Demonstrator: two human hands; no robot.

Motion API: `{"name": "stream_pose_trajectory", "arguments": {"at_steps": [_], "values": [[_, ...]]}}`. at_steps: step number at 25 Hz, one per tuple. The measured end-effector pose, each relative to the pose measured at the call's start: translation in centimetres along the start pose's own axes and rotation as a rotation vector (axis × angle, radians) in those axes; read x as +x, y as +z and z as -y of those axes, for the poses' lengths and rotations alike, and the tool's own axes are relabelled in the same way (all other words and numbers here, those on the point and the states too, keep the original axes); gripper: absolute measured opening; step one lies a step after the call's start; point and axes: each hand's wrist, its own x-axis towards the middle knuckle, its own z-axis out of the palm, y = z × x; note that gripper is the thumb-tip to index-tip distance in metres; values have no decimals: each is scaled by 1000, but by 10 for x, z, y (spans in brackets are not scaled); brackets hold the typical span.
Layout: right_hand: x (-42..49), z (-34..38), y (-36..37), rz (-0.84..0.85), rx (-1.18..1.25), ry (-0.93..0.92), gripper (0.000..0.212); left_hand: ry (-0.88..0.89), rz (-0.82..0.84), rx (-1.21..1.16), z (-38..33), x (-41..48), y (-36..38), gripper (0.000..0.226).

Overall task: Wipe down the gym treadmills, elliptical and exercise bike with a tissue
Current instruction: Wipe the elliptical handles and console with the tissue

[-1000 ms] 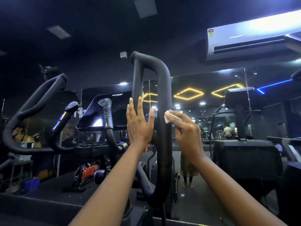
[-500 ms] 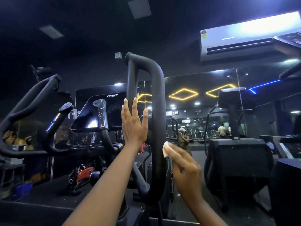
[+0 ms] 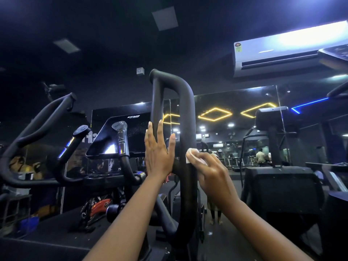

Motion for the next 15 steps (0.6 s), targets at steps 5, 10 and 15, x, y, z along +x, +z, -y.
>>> {"name": "stream_pose_trajectory", "arguments": {"at_steps": [5, 10, 15], "values": [[90, -31, -10, -125, 120, 134, 27, -64, -21, -90, -5, 28, -4, 73], [183, -69, 18, 1, 109, 159, 25, -112, 70, 90, -11, 74, -4, 64], [148, -66, 24, -123, -39, -59, 29, -105, 48, 160, -8, 73, -2, 63]]}}
